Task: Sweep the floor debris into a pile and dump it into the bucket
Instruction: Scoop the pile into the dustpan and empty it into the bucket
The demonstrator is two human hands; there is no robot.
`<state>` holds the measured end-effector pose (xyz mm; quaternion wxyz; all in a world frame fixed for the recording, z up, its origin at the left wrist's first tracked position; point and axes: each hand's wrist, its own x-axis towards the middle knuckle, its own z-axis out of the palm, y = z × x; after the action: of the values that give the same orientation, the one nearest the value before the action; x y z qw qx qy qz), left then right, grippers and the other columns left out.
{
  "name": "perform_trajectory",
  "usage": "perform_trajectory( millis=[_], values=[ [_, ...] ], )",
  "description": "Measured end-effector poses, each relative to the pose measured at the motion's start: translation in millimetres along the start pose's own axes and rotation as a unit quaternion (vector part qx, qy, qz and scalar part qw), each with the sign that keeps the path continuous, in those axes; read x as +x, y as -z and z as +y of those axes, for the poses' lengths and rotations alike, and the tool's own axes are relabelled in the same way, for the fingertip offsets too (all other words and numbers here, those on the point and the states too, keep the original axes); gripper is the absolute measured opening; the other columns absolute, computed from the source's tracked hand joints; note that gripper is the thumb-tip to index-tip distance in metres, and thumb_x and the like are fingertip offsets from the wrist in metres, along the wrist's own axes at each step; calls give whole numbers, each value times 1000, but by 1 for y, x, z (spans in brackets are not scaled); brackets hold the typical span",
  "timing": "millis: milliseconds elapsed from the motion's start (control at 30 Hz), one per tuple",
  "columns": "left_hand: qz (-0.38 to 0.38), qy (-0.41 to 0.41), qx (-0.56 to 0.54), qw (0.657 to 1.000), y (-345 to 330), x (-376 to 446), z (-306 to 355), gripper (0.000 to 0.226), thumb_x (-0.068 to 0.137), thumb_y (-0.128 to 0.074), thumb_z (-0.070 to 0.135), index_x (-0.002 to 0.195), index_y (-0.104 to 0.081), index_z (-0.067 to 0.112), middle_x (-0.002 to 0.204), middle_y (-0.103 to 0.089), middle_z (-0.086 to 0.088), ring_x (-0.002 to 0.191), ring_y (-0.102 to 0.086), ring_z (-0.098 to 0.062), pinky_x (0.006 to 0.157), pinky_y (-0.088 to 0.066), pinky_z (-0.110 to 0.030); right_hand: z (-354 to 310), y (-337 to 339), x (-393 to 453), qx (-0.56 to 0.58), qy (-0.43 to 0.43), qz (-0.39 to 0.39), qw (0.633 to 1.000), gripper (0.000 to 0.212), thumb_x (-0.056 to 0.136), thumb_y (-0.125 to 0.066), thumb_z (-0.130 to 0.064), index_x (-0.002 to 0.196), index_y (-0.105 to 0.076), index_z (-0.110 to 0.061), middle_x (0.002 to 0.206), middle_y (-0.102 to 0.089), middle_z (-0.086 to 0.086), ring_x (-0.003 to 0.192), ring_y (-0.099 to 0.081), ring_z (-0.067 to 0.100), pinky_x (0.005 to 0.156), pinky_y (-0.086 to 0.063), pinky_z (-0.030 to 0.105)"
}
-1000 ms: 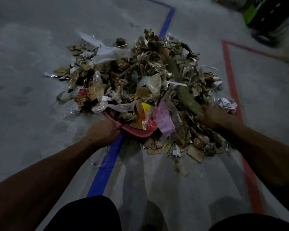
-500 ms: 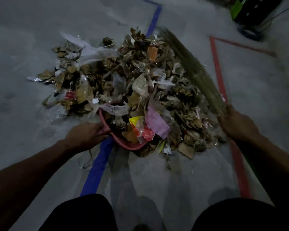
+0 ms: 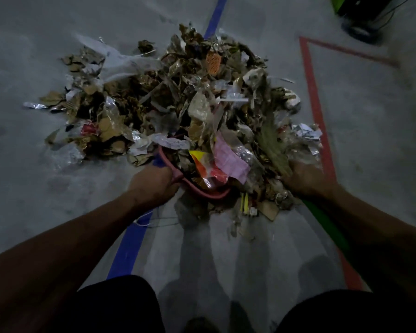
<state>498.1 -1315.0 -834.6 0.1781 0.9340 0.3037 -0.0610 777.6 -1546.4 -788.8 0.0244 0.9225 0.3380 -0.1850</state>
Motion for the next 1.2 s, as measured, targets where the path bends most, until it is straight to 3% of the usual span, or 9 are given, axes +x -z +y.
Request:
perform_trajectory(
  millis=[100,267,400,533,667,767,933,1133,1200],
  values=[
    [2,19,-13,1000,-3,2,21,34,92,-52,41,100,-57,9,102,-65,-17,94,-62,-36,75,-48,-38,-5,-10,-10,-18,17,-1,1000,38,95,-57,-36,121,-50,-10,105,-64,15,91,-63,33,68,-39,29],
    [8,15,20,1000,10,4,42,26,95,-51,29,111,-60,10,110,-64,-17,103,-61,-35,75,-44,-34,-10,-23,-28,23,25,7,999,34,95,-54,-32,122,-47,-15,99,-65,12,80,-62,29,68,-48,33],
    [1,22,27,999,12,1,33,34,97,-49,35,117,-58,9,114,-63,-17,105,-60,-35,80,-46,-36,-3,-9,-51,56,-1,54,997,44,97,-52,-37,138,-43,-21,105,-66,12,84,-63,28,68,-44,31],
    [-6,20,21,1000,10,-5,19,38,98,-45,41,114,-57,9,108,-65,-17,99,-62,-34,73,-43,-34,-1,20,-69,67,0,106,992,45,96,-54,-40,137,-46,-23,117,-65,12,87,-63,29,69,-35,30],
    [12,49,-7,999,3,-13,-5,40,96,-45,47,111,-58,11,108,-65,-15,98,-63,-34,73,-46,-35,0,45,-68,51,-2,134,990,47,95,-53,-42,139,-43,-28,110,-68,14,82,-65,31,69,-42,32],
    [22,68,-6,997,0,-16,-19,43,95,-46,48,113,-58,12,109,-66,-15,98,-63,-34,76,-48,-38,-7,59,-53,9,0,151,989,51,97,-54,-37,144,-41,-22,121,-62,19,95,-62,37,68,-33,31],
    [34,76,0,997,1,-8,-22,41,94,-49,45,112,-58,10,109,-65,-17,99,-63,-36,77,-48,-38,-13,70,12,38,-5,121,992,32,95,-58,-33,123,-53,-18,103,-65,15,56,-53,16,49,-35,22],
    [37,78,-14,996,-1,9,-22,43,91,-53,48,107,-60,9,105,-66,-17,96,-63,-36,76,-49,-40,-23,56,55,14,3,37,999,17,89,-68,-25,98,-63,-12,73,-62,4,46,-57,10,42,-40,18],
    [47,62,-24,997,0,14,-18,43,88,-56,48,103,-61,8,102,-66,-18,94,-64,-37,74,-48,-39,-31,45,53,-12,27,14,999,18,90,-66,-21,105,-62,-13,83,-66,10,58,-59,17,52,-41,20]
  ],
)
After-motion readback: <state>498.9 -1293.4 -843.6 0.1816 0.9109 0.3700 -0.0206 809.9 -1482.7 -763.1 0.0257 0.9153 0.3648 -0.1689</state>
